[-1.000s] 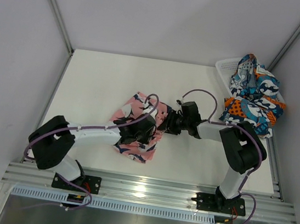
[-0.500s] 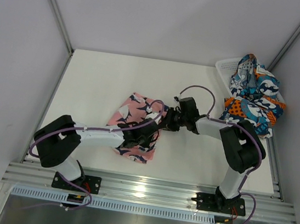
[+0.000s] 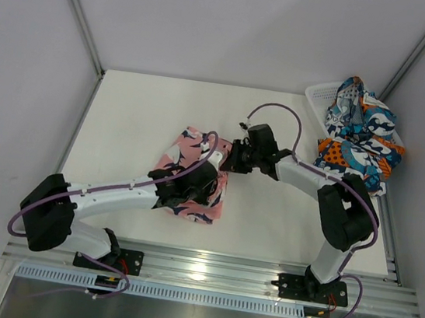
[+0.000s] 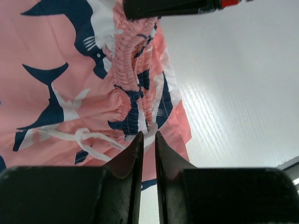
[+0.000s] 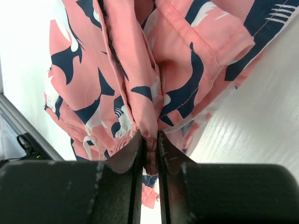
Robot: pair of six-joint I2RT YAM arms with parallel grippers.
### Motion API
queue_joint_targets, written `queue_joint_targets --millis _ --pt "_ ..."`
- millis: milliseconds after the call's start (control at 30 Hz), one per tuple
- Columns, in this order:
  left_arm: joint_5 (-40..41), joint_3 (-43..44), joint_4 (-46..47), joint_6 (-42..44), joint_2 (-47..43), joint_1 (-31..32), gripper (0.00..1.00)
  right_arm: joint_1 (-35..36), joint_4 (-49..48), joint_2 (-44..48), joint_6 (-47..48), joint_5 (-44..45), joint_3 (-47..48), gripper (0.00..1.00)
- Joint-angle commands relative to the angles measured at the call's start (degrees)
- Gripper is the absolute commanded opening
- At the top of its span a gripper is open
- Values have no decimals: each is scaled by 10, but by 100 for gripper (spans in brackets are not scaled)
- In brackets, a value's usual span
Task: Fold and stack the shorts
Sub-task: Fold the shorts
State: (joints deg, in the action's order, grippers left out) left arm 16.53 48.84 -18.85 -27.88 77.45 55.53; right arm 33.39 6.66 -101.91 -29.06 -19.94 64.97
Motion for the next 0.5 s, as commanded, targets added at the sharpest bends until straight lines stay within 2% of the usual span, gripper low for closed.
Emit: queue_joint_targets --millis 0,67,167,200,300,367,400,467 --pt "7 20 -23 5 -19 1 18 -5 20 -16 39 22 44 11" --pt "3 24 -30 -2 -28 -7 19 -11 34 -40 50 22 64 11" --pt "3 26 -45 -25 -34 -43 21 -27 45 -82 59 32 103 23" --pt "-3 21 -47 -35 -41 -72 22 -30 46 -91 59 39 110 37" --pt "-23 9 -40 -45 -57 -130 25 -38 60 -86 60 73 131 62" --pt "-23 5 -42 -47 -75 -157 27 -36 64 -59 54 91 122 71" --pt "-29 5 -42 -47 -83 -184 29 -35 64 -45 51 93 114 88" --pt "-35 4 -44 -50 -103 -212 33 -25 64 -2 25 109 84 91"
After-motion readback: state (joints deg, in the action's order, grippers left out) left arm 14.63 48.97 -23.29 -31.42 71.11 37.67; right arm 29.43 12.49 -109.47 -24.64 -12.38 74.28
